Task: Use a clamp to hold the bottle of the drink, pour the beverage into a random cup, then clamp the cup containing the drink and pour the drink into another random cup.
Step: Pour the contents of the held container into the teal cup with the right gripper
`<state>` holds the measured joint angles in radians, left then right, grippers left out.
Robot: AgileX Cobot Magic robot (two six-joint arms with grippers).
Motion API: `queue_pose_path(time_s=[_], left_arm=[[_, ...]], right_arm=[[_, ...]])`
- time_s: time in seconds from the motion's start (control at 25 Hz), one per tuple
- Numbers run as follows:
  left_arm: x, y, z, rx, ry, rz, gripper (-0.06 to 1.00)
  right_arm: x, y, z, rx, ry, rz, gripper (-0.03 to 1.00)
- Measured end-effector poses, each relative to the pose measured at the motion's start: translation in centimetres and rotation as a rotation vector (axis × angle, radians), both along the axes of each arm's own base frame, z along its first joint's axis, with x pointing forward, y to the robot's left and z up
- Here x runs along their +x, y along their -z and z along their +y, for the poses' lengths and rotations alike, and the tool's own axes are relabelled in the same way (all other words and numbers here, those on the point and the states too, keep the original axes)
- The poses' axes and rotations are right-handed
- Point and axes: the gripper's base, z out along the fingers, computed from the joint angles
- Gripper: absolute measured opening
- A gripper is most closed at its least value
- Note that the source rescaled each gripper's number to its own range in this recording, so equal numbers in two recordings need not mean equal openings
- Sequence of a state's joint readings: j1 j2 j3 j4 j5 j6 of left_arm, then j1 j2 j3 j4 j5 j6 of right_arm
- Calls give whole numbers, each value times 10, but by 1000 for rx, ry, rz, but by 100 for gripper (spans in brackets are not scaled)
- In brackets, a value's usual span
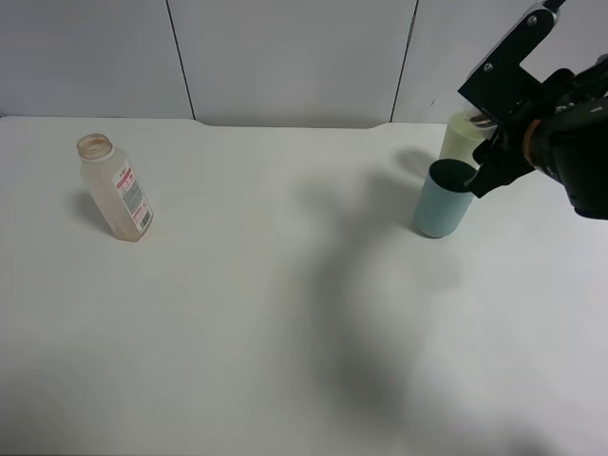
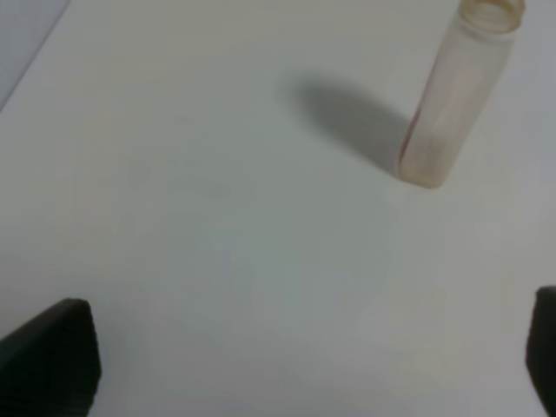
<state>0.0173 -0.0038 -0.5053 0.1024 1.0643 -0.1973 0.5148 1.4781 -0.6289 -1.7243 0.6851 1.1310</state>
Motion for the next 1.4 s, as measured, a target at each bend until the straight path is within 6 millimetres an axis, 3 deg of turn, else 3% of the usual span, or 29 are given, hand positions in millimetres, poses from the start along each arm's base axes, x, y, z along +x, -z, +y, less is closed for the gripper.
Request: queue_pose_path(time_s=[1.0, 1.4], left_arm=[[0, 0, 0, 0, 0, -1, 100], [0, 0, 0, 0, 0, -1, 100]], right_arm=[[0, -1, -1, -289, -133, 68, 0], [0, -1, -2, -316, -140, 73, 0]])
